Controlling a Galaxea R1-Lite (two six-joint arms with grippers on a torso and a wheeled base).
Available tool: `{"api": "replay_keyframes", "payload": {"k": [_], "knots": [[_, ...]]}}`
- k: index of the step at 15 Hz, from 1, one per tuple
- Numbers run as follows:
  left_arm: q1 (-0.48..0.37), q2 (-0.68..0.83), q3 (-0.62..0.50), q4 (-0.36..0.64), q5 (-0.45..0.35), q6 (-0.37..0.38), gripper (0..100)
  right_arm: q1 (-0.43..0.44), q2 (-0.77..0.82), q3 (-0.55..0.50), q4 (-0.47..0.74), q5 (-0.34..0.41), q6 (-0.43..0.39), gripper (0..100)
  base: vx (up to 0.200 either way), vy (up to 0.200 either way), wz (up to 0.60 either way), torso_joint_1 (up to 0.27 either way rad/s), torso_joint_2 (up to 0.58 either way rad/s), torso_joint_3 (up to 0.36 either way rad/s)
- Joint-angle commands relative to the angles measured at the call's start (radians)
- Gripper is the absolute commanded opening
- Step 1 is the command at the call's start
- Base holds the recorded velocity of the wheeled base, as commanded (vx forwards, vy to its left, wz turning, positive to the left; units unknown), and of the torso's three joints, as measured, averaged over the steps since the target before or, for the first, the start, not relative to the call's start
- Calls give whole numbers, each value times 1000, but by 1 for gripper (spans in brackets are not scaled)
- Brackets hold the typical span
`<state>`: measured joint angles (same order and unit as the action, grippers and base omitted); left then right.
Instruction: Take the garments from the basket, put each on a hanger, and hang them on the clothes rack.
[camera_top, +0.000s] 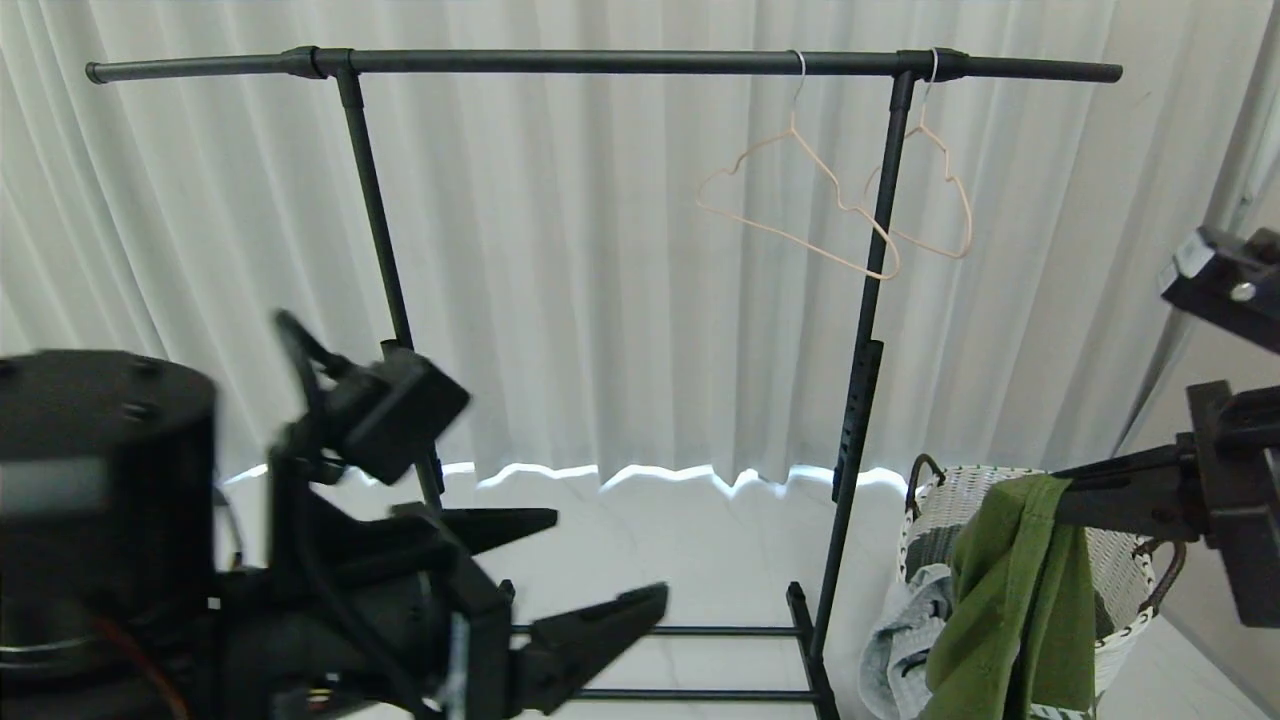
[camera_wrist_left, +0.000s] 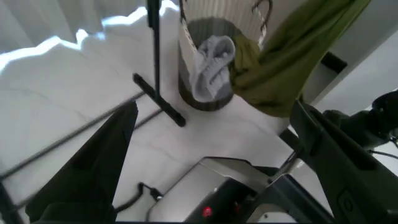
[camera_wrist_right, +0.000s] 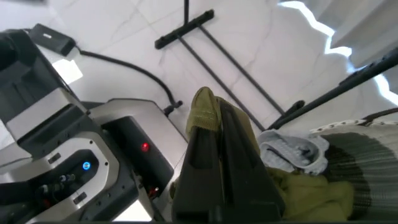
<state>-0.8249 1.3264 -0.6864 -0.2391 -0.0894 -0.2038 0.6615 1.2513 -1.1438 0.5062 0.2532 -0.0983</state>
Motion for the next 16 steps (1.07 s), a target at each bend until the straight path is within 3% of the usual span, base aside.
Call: {"api": "replay_keyframes", "payload": {"k": [1, 5, 11, 16], "knots": [[-232, 333, -67, -124, 172, -72, 100, 20, 23, 58, -35, -2, 6, 0, 0, 0, 0, 0, 0, 0], [-346, 608, -196, -281, 221, -86, 100, 41, 36, 118, -101, -2, 11, 0, 0, 0, 0, 0, 0, 0], [-326, 794, -200, -430, 221, -88, 100, 41, 40, 111, -135, -2, 11, 0, 0, 0, 0, 0, 0, 0], [-292, 806, -176, -442, 234, -137, 100, 41, 37, 111, -138, 0, 11, 0, 0, 0, 0, 0, 0, 0]]}}
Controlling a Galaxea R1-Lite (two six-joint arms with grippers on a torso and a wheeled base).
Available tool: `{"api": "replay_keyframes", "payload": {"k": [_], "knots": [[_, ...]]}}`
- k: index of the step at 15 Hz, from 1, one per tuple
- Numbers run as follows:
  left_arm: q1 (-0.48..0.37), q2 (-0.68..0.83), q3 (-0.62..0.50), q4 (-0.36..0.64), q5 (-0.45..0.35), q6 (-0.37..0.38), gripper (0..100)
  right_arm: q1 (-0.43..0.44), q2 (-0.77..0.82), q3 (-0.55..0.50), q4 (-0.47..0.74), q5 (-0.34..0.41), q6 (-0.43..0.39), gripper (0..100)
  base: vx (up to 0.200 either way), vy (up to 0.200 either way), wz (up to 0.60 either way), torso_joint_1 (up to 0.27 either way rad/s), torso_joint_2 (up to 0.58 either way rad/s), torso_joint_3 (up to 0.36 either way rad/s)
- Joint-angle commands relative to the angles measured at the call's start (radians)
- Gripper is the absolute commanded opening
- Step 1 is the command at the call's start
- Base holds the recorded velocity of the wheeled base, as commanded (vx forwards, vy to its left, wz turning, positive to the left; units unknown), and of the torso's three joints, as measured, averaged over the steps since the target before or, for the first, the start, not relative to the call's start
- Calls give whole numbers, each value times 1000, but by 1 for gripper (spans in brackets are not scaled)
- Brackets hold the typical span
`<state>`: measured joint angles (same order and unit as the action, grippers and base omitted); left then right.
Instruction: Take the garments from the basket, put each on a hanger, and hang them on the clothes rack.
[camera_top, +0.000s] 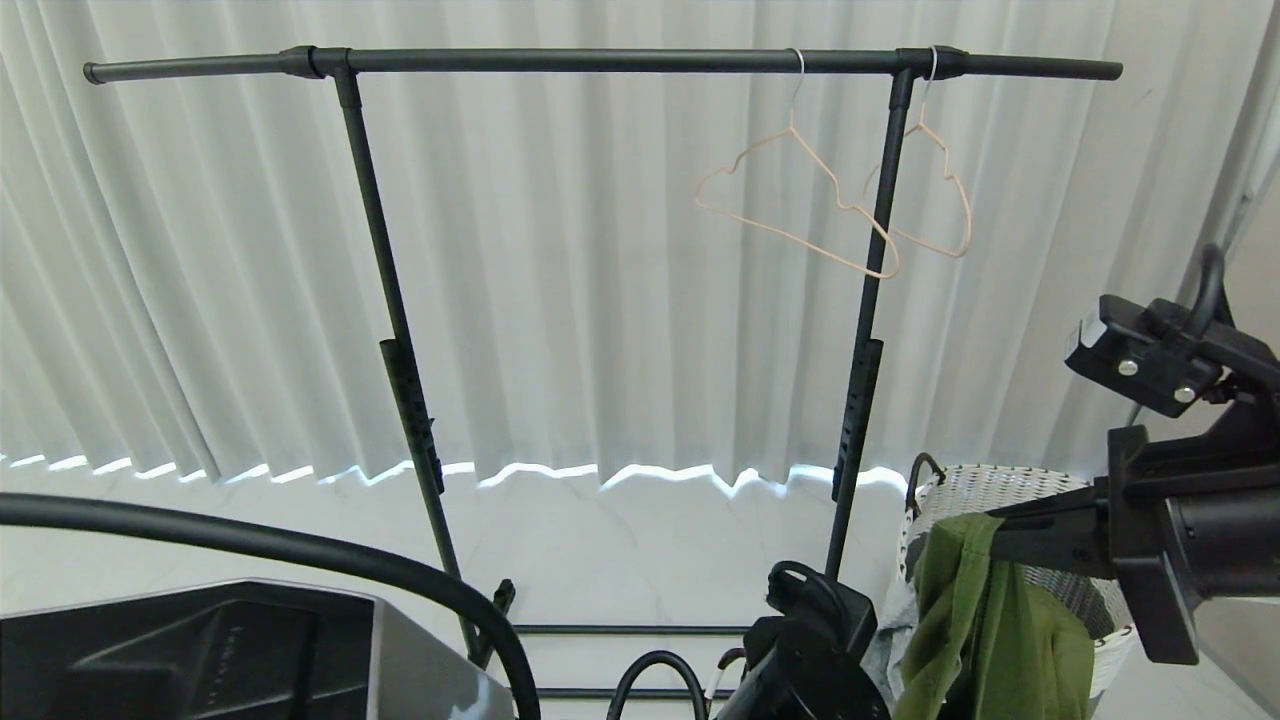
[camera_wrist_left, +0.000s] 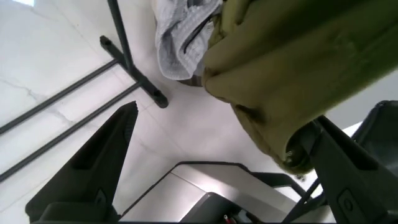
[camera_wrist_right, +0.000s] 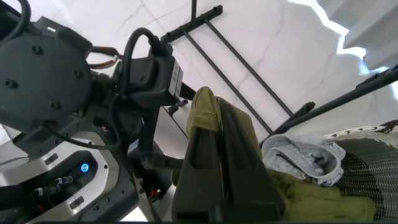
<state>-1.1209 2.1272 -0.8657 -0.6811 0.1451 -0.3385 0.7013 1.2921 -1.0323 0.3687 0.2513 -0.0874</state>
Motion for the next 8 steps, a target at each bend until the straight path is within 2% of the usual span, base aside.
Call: {"api": "replay_keyframes", "payload": {"k": [1, 3, 6, 8], "knots": [[6, 7, 2, 0, -1, -2, 100, 1, -4, 0, -1, 2, -2, 0, 0, 0, 0, 0, 0, 0], [6, 31, -1, 0, -1, -2, 100, 1, -5, -2, -1, 0, -2, 0, 0, 0, 0, 0, 0, 0], [-10, 60, 51, 0, -1, -4, 100, 1, -14, -11, 1, 0, -3, 0, 0, 0, 0, 0, 0, 0], [-19, 66, 53, 0, -2, -27, 100, 1, -16, -11, 1, 0, -3, 0, 0, 0, 0, 0, 0, 0]]}}
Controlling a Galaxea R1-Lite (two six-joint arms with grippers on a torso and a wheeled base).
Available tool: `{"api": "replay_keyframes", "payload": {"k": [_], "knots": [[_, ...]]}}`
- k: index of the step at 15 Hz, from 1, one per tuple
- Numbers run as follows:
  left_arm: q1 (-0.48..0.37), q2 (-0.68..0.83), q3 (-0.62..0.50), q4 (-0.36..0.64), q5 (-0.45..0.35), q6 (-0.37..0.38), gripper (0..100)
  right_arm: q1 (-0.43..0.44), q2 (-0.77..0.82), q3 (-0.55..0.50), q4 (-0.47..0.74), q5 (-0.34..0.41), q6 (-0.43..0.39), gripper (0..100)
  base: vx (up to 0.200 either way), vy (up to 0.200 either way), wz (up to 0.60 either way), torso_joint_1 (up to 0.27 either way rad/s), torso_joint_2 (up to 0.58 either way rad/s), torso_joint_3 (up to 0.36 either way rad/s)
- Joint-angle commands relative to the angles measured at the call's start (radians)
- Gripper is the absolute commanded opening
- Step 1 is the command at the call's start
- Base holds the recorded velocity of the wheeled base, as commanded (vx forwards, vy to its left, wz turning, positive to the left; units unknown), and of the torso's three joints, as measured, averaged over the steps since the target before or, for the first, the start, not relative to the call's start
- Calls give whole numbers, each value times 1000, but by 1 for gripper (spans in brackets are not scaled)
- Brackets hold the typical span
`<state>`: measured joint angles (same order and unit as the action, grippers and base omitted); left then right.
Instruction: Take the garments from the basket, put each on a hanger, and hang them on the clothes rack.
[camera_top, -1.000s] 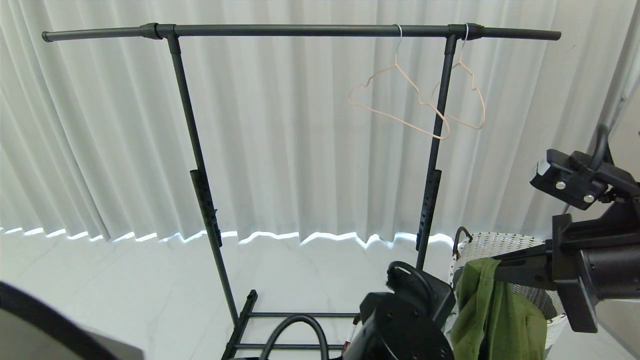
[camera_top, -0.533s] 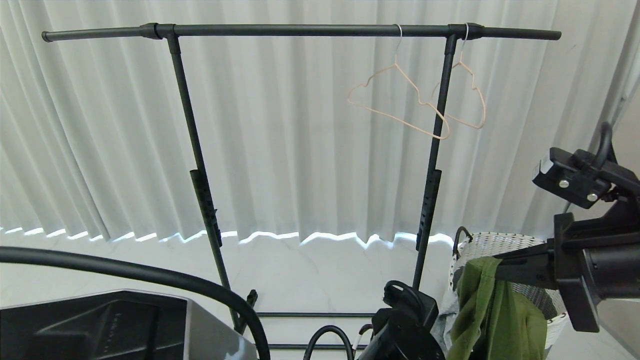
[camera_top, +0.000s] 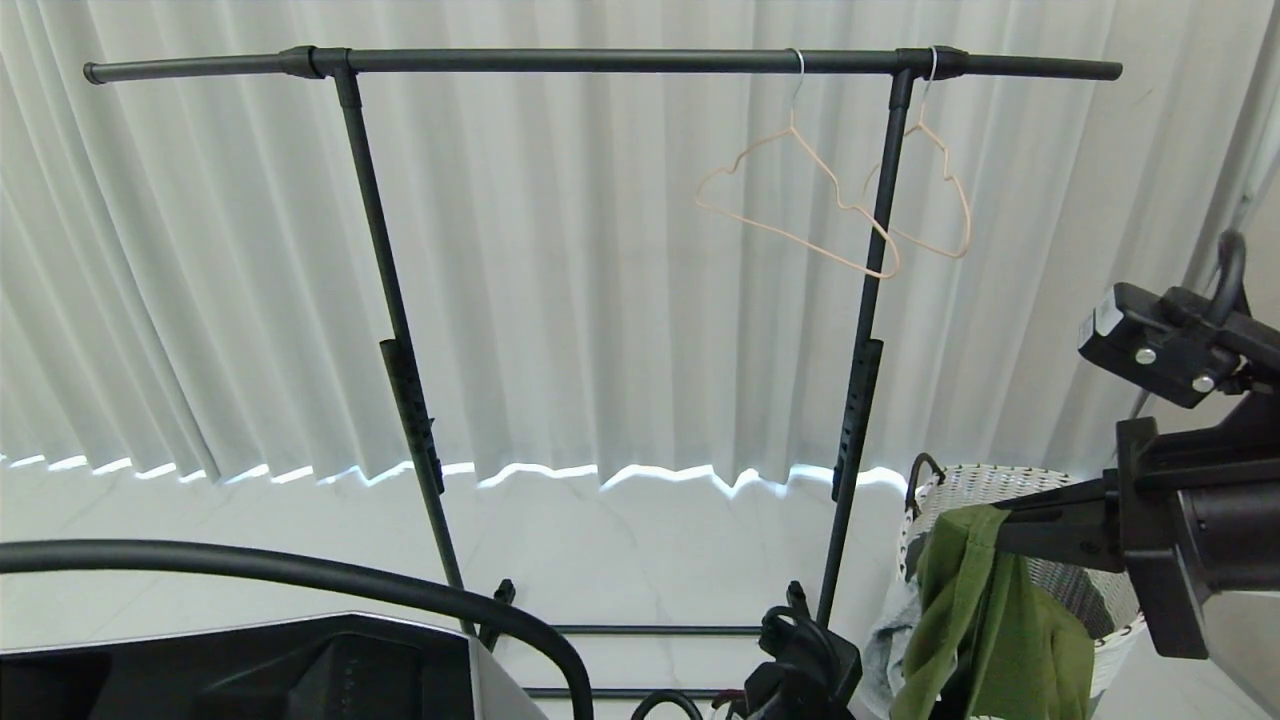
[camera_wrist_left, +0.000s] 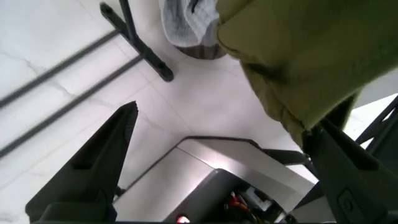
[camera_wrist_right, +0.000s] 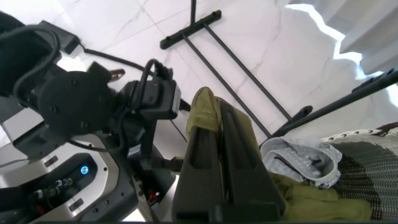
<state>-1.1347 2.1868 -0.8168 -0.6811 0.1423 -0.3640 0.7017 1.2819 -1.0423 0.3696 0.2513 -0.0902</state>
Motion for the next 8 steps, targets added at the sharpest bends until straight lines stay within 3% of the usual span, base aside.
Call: {"api": "replay_keyframes", "payload": {"k": [1, 2, 6, 8], "knots": [[-5, 8, 2, 0, -1, -10, 100, 1, -7, -2, 0, 0, 0, 0, 0, 0, 0, 0, 0, 0], [-10, 8, 2, 0, -3, -15, 0, 1, -12, -1, 0, 0, 0, 0, 0, 0, 0, 0, 0, 0], [-48, -27, 13, 0, 8, -88, 0, -7, -41, 12, 8, -7, 0, 0, 0, 0, 0, 0, 0, 0], [-91, -128, 77, -9, 51, -110, 0, -21, -47, 19, 6, -37, 0, 0, 0, 0, 0, 0, 0, 0]]}}
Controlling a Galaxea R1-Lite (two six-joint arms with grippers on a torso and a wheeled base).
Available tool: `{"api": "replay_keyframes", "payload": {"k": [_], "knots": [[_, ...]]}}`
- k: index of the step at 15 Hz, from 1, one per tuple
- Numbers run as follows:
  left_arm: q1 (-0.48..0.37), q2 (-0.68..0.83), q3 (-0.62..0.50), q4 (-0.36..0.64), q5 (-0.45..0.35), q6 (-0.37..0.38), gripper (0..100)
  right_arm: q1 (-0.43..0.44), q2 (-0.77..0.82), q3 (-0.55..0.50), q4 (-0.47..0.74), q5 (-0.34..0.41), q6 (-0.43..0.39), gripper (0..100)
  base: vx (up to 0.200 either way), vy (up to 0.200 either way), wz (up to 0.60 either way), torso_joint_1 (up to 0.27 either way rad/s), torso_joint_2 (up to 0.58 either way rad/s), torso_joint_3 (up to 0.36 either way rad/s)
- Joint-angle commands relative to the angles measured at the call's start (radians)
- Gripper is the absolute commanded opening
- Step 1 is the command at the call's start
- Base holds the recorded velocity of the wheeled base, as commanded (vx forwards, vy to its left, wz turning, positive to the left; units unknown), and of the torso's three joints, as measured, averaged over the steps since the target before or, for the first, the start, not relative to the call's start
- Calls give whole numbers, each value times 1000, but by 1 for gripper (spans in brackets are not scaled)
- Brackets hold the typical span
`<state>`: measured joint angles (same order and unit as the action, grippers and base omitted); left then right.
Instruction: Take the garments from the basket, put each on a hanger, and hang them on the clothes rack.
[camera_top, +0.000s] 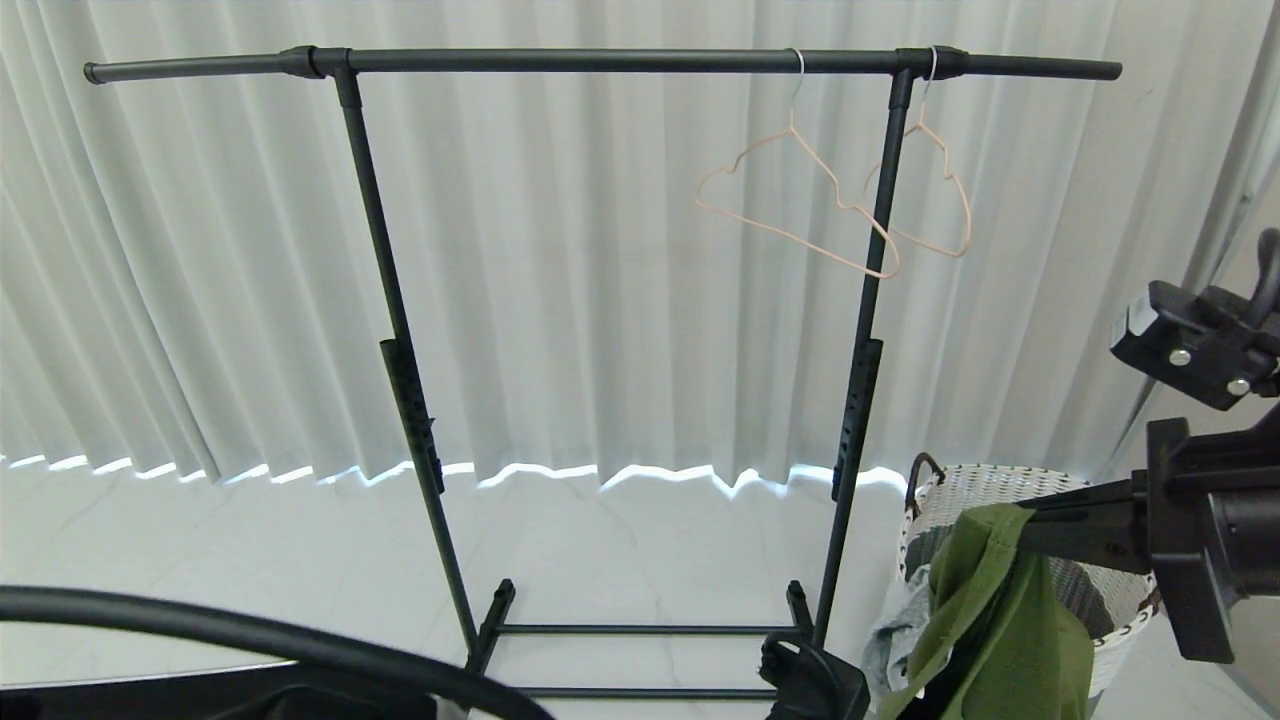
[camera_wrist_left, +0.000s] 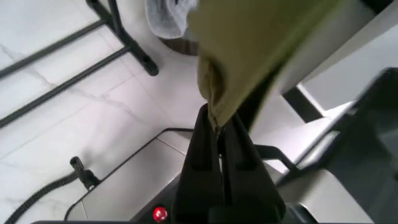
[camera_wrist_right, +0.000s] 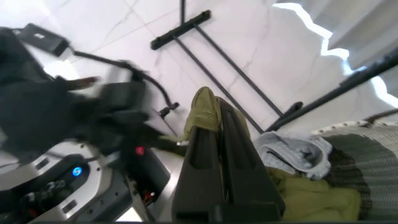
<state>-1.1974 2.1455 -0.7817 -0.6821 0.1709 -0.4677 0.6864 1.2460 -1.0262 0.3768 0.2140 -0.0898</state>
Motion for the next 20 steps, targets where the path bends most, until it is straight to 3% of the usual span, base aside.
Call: {"api": "replay_keyframes", "payload": {"k": [1, 3, 5, 8, 10, 13, 15, 18, 20], "knots": [[-63, -214, 98, -11, 73, -5, 0, -22, -17, 5, 1, -5, -2, 0, 0, 0, 0, 0, 0, 0], [-117, -475, 210, 36, 96, 1, 0, -30, -25, 6, -6, -5, -7, 0, 0, 0, 0, 0, 0, 0], [-140, -631, 262, 138, 243, 38, 0, -30, -49, 0, -6, -5, -8, 0, 0, 0, 0, 0, 0, 0], [-142, -822, 254, 228, 234, 158, 0, -30, -74, -3, -6, -5, -25, 0, 0, 0, 0, 0, 0, 0], [-142, -914, 217, 331, 233, 172, 0, -27, -76, -20, -13, -5, -44, 0, 0, 0, 0, 0, 0, 0], [-100, -1001, 98, 518, 233, 172, 0, -27, -53, -31, -53, -7, -65, 0, 0, 0, 0, 0, 0, 0], [22, -984, -47, 661, 236, 184, 0, -27, -49, -32, -76, -10, -74, 0, 0, 0, 0, 0, 0, 0], [210, -878, -292, 794, 237, 293, 0, -19, -72, -75, -76, -68, -74, 0, 0, 0, 0, 0, 0, 0], [266, -822, -406, 822, 237, 389, 0, -14, -63, -149, -73, -76, -70, 0, 0, 0, 0, 0, 0, 0]]}}
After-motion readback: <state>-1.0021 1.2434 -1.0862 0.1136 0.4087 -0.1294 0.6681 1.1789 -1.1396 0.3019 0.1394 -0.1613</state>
